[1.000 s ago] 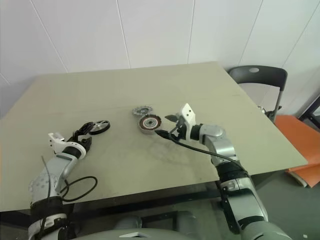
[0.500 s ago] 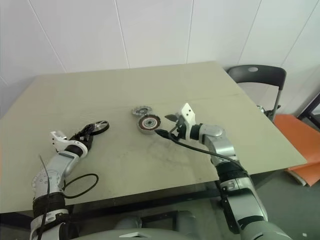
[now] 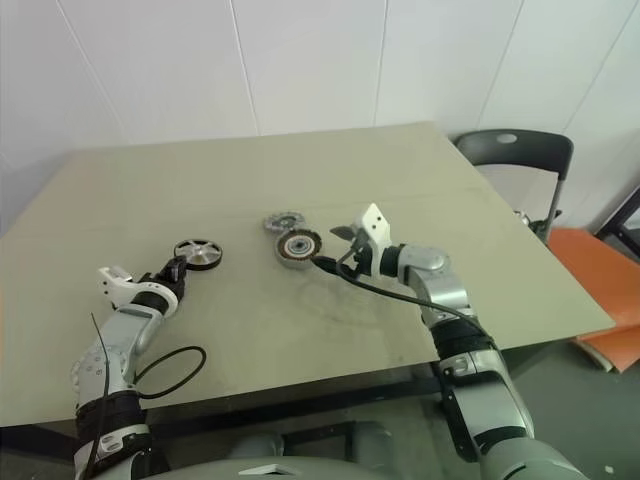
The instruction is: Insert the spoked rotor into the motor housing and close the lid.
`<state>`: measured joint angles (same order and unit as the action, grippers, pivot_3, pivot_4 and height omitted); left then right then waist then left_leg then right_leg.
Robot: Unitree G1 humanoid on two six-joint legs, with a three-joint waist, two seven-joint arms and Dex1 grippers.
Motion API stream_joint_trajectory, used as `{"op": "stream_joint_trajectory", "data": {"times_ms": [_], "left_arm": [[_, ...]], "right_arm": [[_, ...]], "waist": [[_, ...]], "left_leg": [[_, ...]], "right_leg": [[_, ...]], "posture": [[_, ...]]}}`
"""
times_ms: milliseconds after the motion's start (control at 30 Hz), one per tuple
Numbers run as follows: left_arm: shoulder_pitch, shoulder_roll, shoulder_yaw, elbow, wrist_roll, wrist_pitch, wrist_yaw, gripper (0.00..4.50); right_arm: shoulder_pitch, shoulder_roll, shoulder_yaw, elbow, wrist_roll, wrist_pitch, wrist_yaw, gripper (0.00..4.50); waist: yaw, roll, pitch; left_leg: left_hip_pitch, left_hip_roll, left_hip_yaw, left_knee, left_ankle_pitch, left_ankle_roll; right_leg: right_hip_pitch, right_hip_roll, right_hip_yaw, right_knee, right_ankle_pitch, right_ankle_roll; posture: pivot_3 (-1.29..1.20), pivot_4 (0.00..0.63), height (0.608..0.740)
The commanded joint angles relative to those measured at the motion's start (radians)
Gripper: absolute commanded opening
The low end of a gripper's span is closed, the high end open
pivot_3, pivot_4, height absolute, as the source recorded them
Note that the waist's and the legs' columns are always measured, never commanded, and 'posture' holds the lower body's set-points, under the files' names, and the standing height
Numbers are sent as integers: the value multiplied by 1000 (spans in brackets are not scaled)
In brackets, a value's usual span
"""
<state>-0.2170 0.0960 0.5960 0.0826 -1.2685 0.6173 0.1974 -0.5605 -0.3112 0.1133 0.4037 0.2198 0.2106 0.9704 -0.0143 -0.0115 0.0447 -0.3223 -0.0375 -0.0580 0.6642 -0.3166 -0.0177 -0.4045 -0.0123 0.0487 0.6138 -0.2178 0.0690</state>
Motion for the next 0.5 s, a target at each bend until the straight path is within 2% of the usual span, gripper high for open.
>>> {"op": "stream_joint_trajectory", "data": {"times_ms": [33,267,500], "left_arm": [[-136,43,-40,57,-34,57,-119,401],[-345,99,-103,313,20,173,-331,401],[-494,126,-198,615,178,283,-495,401]], "right_arm": [[-34,2,-17,-4,12,-18,2,4500],[-20,-23,-32,-37,26,-11,19,4500],[14,-87,-55,-102,60,29,63,4500]], "waist": [[6,-1,1],[-6,-1,1],[-6,0,1]], "left_leg": [[0,0,0,0,0,0],[-2,-2,0,0,0,1],[-5,-2,-1,-1,0,1]], "right_leg": [[0,0,-1,0,0,0],[-1,0,-1,-1,1,0],[-5,1,-1,-1,4,1]], "posture": [[0,0,740],[0,0,740],[0,0,740]]}}
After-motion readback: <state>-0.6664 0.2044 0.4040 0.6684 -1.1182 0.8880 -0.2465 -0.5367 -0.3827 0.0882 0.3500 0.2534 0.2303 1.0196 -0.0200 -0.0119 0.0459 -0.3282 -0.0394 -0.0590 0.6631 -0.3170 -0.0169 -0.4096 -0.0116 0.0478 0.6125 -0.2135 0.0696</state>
